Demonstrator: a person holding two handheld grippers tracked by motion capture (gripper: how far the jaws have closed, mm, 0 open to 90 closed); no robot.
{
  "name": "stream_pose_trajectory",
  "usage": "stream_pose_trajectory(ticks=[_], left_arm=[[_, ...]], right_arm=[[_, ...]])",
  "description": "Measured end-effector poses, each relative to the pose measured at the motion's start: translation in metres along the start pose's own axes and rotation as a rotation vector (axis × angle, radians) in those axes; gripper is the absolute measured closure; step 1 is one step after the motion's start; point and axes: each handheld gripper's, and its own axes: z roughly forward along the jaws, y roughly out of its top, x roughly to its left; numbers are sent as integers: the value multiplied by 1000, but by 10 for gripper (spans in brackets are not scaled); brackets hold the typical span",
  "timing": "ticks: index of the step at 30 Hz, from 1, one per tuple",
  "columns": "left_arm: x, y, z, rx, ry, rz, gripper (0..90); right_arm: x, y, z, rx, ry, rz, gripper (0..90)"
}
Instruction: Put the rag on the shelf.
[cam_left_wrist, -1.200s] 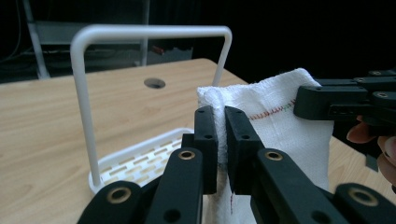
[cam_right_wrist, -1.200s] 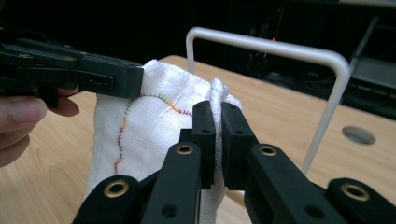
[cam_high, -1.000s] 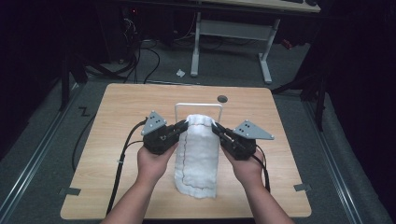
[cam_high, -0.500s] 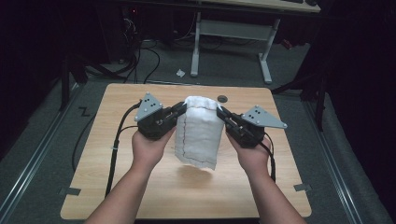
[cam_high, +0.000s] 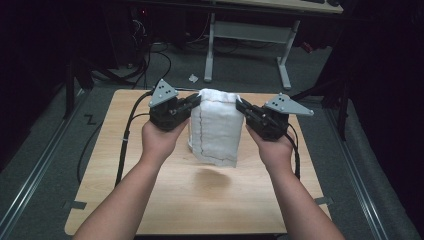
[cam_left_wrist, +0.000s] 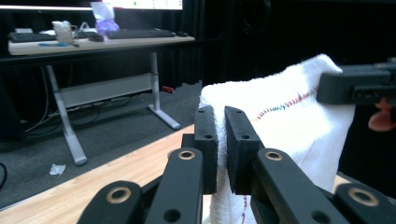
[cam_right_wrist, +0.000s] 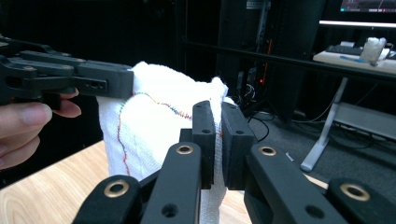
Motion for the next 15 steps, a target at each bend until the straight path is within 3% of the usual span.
stream_pose_trajectory(ticks=[15], left_arm=[[23, 17, 28, -2, 25, 2, 842]], right_arm=[[-29, 18, 34, 6, -18, 71, 861]])
